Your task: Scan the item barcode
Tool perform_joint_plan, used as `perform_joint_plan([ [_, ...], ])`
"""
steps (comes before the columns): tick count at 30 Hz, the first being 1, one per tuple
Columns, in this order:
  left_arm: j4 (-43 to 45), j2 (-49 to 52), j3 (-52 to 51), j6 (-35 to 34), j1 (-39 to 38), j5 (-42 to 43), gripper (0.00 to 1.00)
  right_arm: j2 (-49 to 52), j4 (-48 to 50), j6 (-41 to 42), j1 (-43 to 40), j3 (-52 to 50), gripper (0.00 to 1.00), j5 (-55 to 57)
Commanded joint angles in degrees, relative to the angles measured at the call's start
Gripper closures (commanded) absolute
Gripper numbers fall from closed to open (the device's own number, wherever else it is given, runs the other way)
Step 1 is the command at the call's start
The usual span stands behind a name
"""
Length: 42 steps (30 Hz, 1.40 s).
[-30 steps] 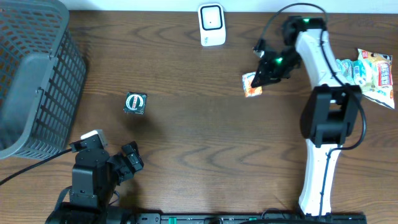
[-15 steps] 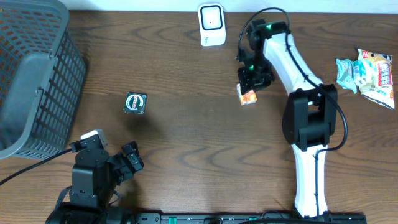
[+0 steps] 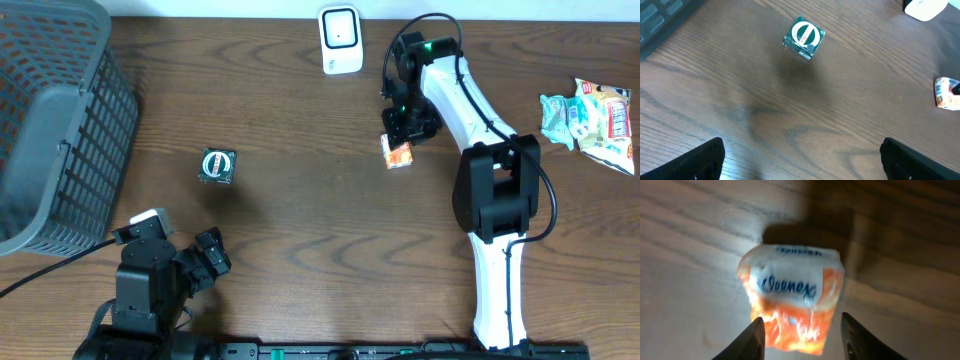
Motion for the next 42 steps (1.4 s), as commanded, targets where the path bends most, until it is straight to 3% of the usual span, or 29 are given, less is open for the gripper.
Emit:
perform_joint_plan([
  [1,-0.09,-0.26,0.11,0.13,0.11,-0.15,0.02,-0.24,2.03,-0.11,-0.68,-3.10,0.60,-3.61],
  [7,-0.09,-0.26,0.11,0.13,0.11,-0.15,0.03,-0.24,8.13,-1.05,-0.72,-8.09,0.60,-6.86],
  [12,-0.09,-0.26,0.11,0.13,0.11,-0.15,0.02,-0.24,8.92,-0.96,-0.96,-9.86,0.86,-6.82],
  [16,-0.09,-0.26,0.11,0.13,0.13,-0.15,0.02,-0.28,7.65,0.48,-1.36,-8.24,0.92,-5.73],
  [23,-0.09,-0.26,0.11,0.13,0.11,-0.15,0.02,-0.37,-2.99,0.46,-2.73,3.30,0.63,0.76],
  [27,-0.09,-0.26,0.11,0.13,0.13,-0.15,0.03,-0.37,-9.25,0.48,-2.10,9.97,0.42,7.15],
  [33,-0.09,-0.26,0.11,0.13,0.13,-0.15,0.02,-0.33,-12.87,1.49,-0.44,10.62,0.45,8.17],
  [38,-0.09,-0.24,0.11,0.13,0.13,-0.15,0.02,-0.33,-8.90,1.99,0.90,5.20,0.41,8.22],
  [42,-0.09,-0.26,0.11,0.13,0.13,-0.15,0.02,-0.31,-4.22,2.01,0.50,0.44,0.45,8.15],
])
